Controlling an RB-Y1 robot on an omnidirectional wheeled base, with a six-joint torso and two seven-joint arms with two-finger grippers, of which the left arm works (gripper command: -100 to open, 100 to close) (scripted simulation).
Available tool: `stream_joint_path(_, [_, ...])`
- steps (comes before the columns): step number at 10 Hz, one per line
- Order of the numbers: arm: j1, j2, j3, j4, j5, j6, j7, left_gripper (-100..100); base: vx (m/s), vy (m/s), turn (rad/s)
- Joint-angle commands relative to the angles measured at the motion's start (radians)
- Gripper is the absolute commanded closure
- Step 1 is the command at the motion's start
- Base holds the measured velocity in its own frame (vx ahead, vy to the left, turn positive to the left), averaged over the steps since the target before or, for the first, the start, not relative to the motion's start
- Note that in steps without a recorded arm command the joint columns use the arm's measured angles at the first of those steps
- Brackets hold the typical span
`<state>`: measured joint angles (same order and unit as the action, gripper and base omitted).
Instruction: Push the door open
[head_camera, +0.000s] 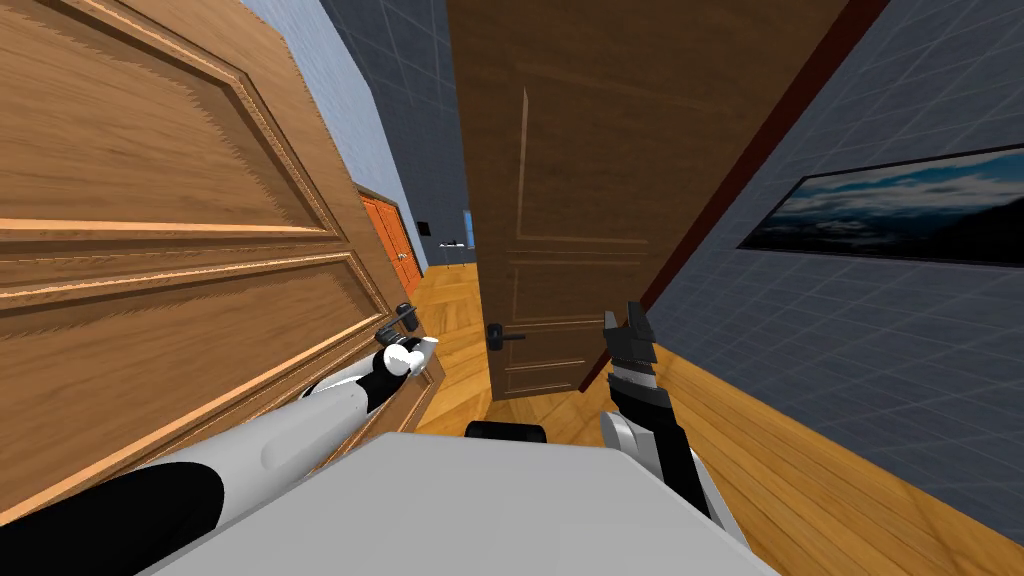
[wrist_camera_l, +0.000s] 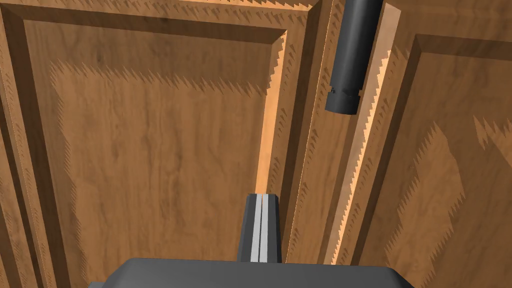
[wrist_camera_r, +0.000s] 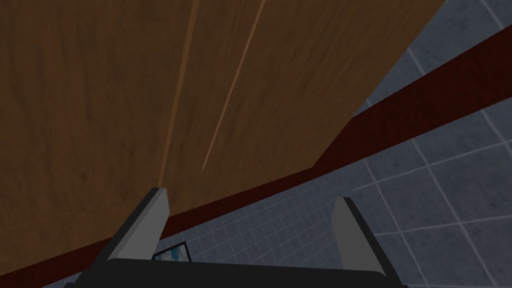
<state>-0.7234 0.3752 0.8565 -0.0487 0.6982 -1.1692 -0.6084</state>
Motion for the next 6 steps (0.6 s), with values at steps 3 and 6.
stream_joint_path(3, [0.026, 0.031, 0.007, -0.065, 0.014, 0.015, -0.003, -100, -0.104, 0.029, -0.038])
stream_joint_path(6, [0.026, 0.015, 0.007, -0.234, 0.014, 0.025, -0.021, -100, 0.01, 0.005, -0.001])
